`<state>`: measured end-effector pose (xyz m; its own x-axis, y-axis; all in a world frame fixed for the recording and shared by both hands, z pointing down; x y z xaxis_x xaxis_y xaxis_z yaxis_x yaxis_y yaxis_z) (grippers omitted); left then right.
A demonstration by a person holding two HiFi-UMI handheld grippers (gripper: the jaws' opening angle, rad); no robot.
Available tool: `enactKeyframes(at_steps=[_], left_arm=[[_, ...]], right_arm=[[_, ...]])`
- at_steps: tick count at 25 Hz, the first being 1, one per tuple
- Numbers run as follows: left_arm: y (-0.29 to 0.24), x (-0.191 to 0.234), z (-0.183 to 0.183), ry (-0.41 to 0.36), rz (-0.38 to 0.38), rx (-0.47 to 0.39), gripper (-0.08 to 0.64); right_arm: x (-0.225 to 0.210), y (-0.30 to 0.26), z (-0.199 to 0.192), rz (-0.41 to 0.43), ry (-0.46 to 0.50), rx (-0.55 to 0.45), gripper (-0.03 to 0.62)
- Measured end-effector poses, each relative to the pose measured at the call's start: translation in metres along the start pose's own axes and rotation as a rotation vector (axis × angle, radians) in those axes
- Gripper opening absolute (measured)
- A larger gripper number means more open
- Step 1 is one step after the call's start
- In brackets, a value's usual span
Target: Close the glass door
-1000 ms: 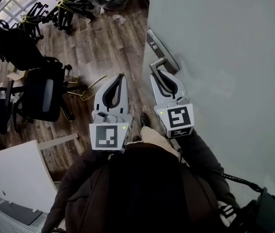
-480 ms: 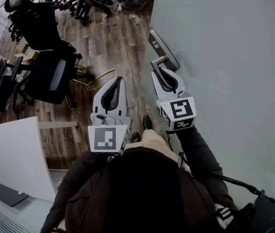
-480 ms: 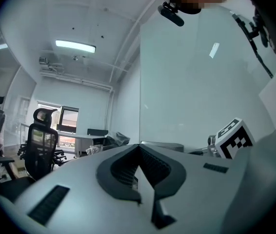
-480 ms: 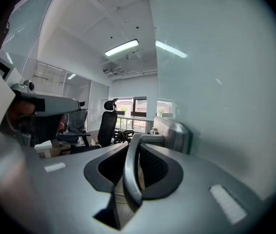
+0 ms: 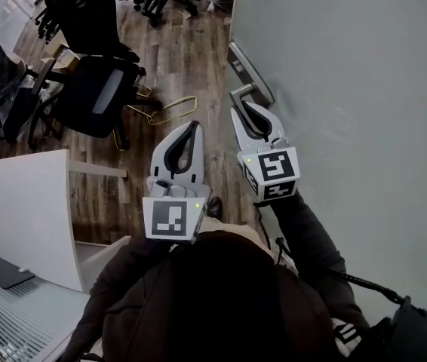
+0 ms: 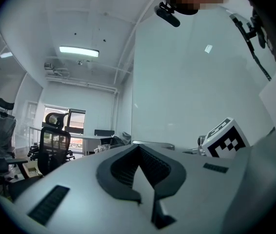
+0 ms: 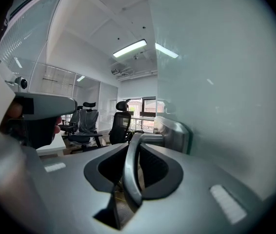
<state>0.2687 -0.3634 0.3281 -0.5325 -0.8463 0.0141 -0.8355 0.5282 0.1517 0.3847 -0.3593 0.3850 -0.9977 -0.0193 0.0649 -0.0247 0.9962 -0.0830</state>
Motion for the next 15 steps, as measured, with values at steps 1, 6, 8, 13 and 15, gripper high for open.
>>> enactKeyframes(at_steps=[1,6,8,13,15], left_arm=[[0.011,0.000,-0.001,-0.003,0.008,0.000,-0.003],[0.064,0.003,-0.015,0.023,0.098,0.030,-0.003],[0.075,0.001,-0.020,0.018,0.117,0.054,-0.003],[0.084,-0.011,-0.023,0.002,0.149,0.055,-0.003],[0.100,-0.010,-0.024,0.009,0.166,0.052,-0.003]], right_arm=[[0.008,0.002,0.000,0.008,0.002,-0.002,0.067],[0.041,0.003,-0.002,0.051,0.008,-0.008,0.067],[0.048,-0.001,-0.006,0.075,-0.006,-0.001,0.067],[0.047,-0.009,-0.015,0.142,-0.027,0.015,0.067],[0.061,-0.010,-0.013,0.171,-0.026,0.007,0.067]])
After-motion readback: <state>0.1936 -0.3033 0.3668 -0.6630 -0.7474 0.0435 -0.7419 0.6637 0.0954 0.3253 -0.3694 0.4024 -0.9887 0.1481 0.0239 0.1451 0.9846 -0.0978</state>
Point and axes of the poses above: the fingertips, and each gripper's own axes: y backward along the fingers, x to its left, z out of its top, the point moved 2 cm from there along y, backward along the fingers, and after that the axes turned 7 degrees about -x, right-handed, at the moved point
